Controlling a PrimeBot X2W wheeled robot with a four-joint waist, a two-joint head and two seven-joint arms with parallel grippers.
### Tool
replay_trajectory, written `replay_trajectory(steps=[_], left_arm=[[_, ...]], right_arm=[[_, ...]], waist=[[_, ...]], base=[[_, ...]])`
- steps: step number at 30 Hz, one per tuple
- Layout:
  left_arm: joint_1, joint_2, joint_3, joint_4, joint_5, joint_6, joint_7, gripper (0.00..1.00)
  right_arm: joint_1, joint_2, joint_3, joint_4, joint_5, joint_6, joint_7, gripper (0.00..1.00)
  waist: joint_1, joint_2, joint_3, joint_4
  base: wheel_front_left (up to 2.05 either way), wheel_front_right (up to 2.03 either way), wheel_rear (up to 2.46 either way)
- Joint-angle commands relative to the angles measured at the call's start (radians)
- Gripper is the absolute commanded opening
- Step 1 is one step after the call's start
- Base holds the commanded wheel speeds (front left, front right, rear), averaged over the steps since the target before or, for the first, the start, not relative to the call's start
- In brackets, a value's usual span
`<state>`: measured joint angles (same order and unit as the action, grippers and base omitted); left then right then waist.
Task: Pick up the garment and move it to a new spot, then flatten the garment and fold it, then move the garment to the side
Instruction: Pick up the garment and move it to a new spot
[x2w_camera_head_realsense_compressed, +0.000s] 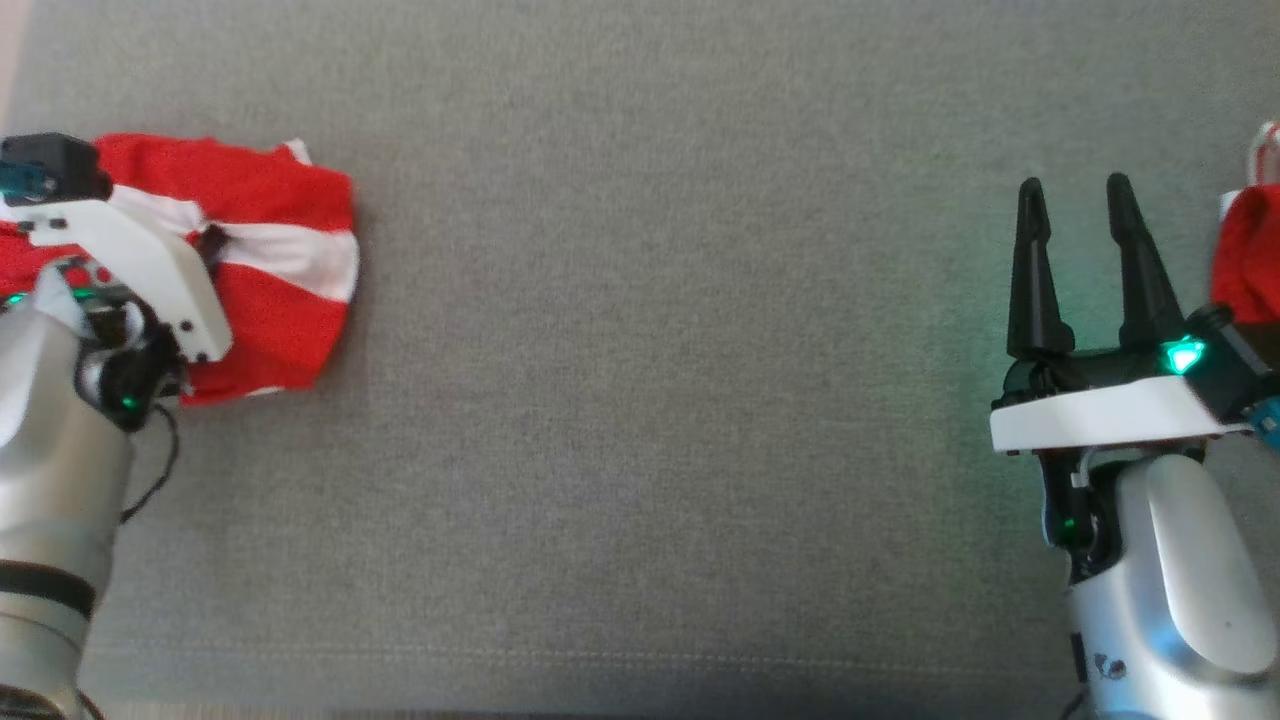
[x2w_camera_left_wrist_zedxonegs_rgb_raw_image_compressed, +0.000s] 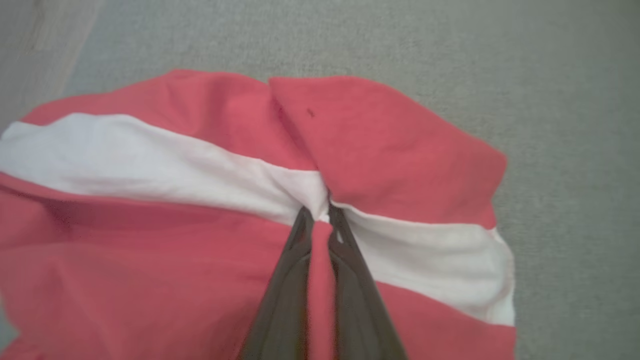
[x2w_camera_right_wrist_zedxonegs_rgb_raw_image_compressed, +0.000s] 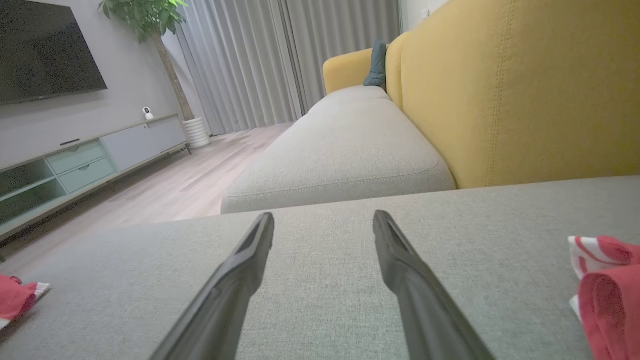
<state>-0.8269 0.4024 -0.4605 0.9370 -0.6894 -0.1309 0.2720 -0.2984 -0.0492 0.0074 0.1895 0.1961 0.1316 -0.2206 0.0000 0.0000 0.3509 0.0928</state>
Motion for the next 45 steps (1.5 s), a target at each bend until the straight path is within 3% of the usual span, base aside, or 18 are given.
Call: replay_trajectory(steps=[1, 10, 22, 34, 40, 45], left_arm=[[-0.022, 0.035, 0.024, -0.041, -0.019, 0.0, -0.023, 0.0], [0.019, -0.009, -0.029, -0.159, -0.085, 0.0, -0.085, 0.0], [0.057, -0.126, -0.066, -0.277, -0.109, 0.011, -0.124, 0.0], [0.092, -0.326, -0.099, -0.321, -0.125, 0.129, -0.23, 0.0], [0.099, -0.351, -0.168, -0.335, -0.189, 0.202, -0.322, 0.0], [0.087, -0.352, -0.275, -0.371, -0.305, 0.298, -0.428, 0.0]], right_arm=[[-0.007, -0.001, 0.027, -0.02, 0.011, -0.001, -0.014, 1.0], [0.007, -0.001, 0.038, 0.033, 0.042, -0.001, -0.03, 1.0], [-0.001, -0.001, 0.04, 0.057, 0.063, -0.001, -0.039, 1.0], [-0.005, -0.001, 0.024, 0.049, 0.066, -0.001, -0.041, 1.0], [-0.017, -0.001, 0.024, 0.045, 0.062, -0.001, -0.041, 1.0], [-0.029, -0.001, 0.018, 0.041, 0.058, -0.001, -0.041, 1.0]], waist=[[0.0, 0.0, -0.038, -0.007], [0.0, 0.0, -0.117, -0.035], [0.0, 0.0, -0.163, -0.108], [0.0, 0.0, -0.184, -0.197], [0.0, 0.0, -0.178, -0.24], [0.0, 0.0, -0.167, -0.263]], base=[[0.0, 0.0, 0.0], [0.0, 0.0, 0.0], [0.0, 0.0, 0.0], [0.0, 0.0, 0.0], [0.0, 0.0, 0.0], [0.0, 0.0, 0.0]])
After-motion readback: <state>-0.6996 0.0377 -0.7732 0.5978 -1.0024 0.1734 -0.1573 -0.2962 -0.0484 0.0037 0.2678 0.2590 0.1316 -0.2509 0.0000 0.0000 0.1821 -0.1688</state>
